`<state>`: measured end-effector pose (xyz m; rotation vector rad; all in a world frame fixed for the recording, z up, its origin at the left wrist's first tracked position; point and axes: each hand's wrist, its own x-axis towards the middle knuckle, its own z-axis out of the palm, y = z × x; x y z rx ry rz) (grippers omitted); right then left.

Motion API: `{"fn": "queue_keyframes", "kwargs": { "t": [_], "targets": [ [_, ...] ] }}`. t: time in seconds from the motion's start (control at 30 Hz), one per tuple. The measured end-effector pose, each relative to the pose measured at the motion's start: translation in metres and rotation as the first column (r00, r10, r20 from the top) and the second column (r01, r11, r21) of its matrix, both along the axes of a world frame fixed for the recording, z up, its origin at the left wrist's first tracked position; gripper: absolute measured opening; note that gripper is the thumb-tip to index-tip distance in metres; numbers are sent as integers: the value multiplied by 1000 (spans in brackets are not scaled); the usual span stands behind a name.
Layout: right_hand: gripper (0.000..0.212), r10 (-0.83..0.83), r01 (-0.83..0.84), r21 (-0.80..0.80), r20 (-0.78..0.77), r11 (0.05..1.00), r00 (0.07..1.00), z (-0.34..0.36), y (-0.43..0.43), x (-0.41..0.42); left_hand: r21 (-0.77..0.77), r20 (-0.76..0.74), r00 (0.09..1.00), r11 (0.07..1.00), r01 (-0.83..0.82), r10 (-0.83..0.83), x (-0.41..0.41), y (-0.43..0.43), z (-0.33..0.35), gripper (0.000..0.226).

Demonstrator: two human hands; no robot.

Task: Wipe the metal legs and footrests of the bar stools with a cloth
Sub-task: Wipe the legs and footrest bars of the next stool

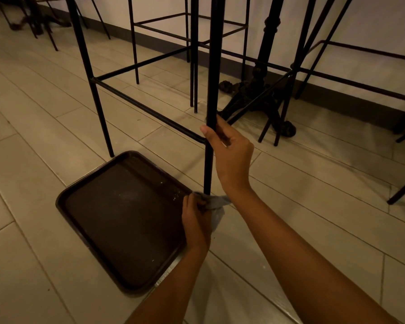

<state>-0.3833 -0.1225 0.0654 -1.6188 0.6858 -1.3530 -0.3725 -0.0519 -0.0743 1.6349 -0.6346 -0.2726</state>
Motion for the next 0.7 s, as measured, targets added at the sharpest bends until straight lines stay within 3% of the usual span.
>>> {"fn": "queue_keyframes", "kwargs": {
  "t": [0.1,0.2,0.3,0.43,0.53,0.6,0.7],
  "targets": [
    [38,5,-5,6,13,1000,1000,-1,1,0,96,-91,995,995,-25,34,2,-1,-7,22],
    [38,10,-10,24,2,1000,1000,-1,1,0,211,-59,996,976,-49,63,5,-2,-12,16],
    [39,25,-25,-10,3,1000,1000,-3,3,-3,200,-81,996,979,-23,40,7,-5,-13,18],
    [32,-123,130,-156,56,979,991,-34,17,-17,192,-96,995,980,53,-35,11,-1,-10,22],
    [26,-227,227,-26,23,974,974,-80,28,-31,207,-51,994,973,100,-92,18,3,-7,31],
    [27,-257,265,81,-96,961,962,-106,37,-39,198,-80,990,971,134,-120,22,6,-8,31],
    [36,-170,223,215,-239,951,956,-135,50,-43,192,-43,982,963,191,-186,27,10,-7,29]
  ]
}}
